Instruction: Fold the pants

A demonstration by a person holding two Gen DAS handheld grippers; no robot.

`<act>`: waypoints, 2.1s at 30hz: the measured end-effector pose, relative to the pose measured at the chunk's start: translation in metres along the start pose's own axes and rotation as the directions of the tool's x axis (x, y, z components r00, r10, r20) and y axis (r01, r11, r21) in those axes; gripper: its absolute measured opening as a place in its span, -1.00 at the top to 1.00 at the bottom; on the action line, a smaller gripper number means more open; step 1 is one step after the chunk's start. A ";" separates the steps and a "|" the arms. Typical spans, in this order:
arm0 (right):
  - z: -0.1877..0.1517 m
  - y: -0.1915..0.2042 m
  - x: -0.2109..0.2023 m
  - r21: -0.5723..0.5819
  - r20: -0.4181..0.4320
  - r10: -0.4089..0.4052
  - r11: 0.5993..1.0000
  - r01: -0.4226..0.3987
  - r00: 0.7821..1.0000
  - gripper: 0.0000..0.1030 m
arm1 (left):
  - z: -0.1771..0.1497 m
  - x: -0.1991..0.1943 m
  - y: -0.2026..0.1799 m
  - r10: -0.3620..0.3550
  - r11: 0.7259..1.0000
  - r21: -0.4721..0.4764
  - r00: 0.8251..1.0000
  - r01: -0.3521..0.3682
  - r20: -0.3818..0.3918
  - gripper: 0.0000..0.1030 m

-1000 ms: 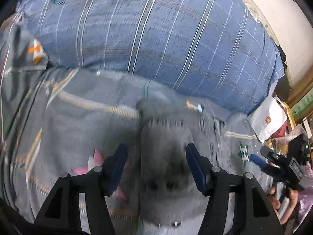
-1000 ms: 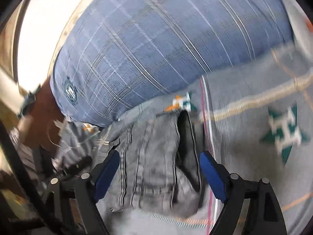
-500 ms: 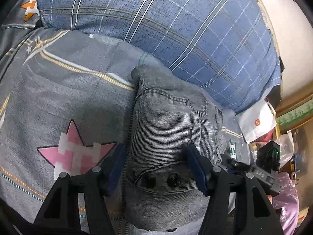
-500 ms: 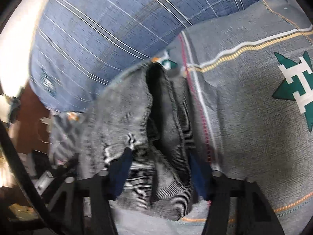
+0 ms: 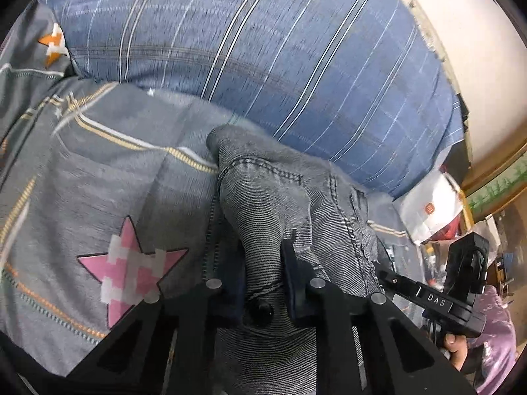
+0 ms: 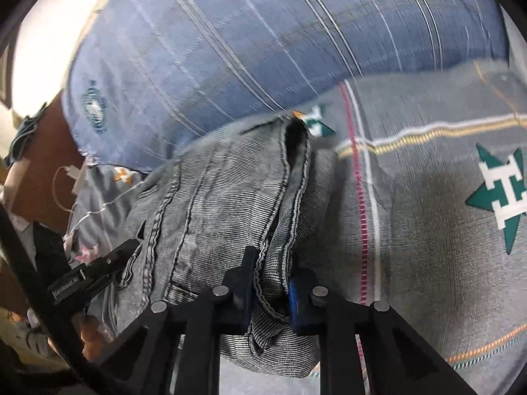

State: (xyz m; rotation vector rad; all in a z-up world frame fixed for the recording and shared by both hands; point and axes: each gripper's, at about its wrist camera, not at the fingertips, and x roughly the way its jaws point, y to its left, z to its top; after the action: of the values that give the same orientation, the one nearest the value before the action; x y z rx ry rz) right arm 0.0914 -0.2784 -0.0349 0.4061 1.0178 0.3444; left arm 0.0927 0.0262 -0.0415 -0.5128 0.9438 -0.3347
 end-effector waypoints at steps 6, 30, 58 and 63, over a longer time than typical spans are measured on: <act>-0.015 0.025 -0.026 -0.047 0.062 0.049 0.998 -0.046 0.997 0.67 | -0.007 -0.041 -0.004 0.009 0.999 0.033 0.998 -0.012 0.068 0.64; 0.006 0.059 -0.013 -0.107 0.137 0.089 0.991 -0.075 0.987 0.67 | 0.001 -0.046 -0.001 0.114 0.988 0.079 0.976 -0.131 0.187 0.64; 0.013 0.015 0.044 0.009 0.027 -0.023 1.000 0.023 0.999 -0.01 | 0.003 0.007 0.030 0.233 0.972 0.007 0.970 -0.234 0.066 -0.21; -0.001 0.028 -0.004 -0.009 0.082 0.056 0.998 -0.055 0.995 -0.31 | -0.026 -0.030 0.027 0.208 0.978 -0.027 0.975 -0.206 0.079 -0.22</act>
State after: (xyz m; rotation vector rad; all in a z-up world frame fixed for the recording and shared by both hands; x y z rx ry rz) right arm 0.0859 -0.2560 -0.0191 0.4397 0.9263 0.3781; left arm 0.0558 0.0559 -0.0487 -0.4376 0.9132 -0.1161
